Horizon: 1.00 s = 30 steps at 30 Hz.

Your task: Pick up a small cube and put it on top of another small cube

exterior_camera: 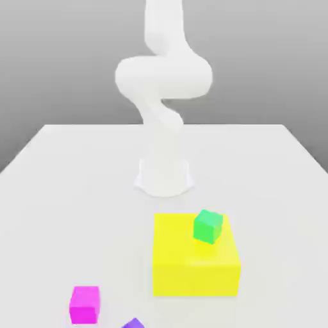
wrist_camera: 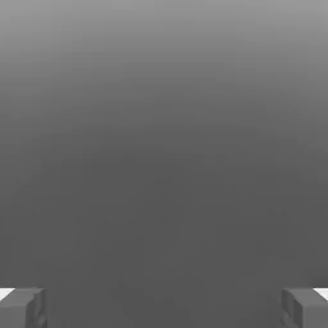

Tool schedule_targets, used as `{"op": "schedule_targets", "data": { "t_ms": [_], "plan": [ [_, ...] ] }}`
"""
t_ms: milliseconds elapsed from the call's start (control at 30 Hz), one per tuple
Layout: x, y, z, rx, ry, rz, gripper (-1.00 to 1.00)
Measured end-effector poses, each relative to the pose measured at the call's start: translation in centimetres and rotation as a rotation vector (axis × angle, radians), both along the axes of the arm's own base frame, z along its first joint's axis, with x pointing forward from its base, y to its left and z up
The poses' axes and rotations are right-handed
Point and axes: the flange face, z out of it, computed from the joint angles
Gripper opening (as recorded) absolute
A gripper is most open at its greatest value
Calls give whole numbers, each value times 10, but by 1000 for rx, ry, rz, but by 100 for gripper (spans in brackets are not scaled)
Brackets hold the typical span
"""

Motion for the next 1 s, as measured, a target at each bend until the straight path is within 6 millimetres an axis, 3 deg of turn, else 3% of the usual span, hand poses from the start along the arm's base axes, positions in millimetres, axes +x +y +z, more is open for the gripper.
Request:
{"op": "schedule_targets", "data": {
  "t_ms": [267,533,800,1000],
  "plan": [
    [90,-63,-73,56,167,-109,0],
    [154,-139,-171,110,327,-228,0],
    [184,-221,-291,159,484,-356,0],
    [184,-278,-390,191,602,-447,0]
  ]
}}
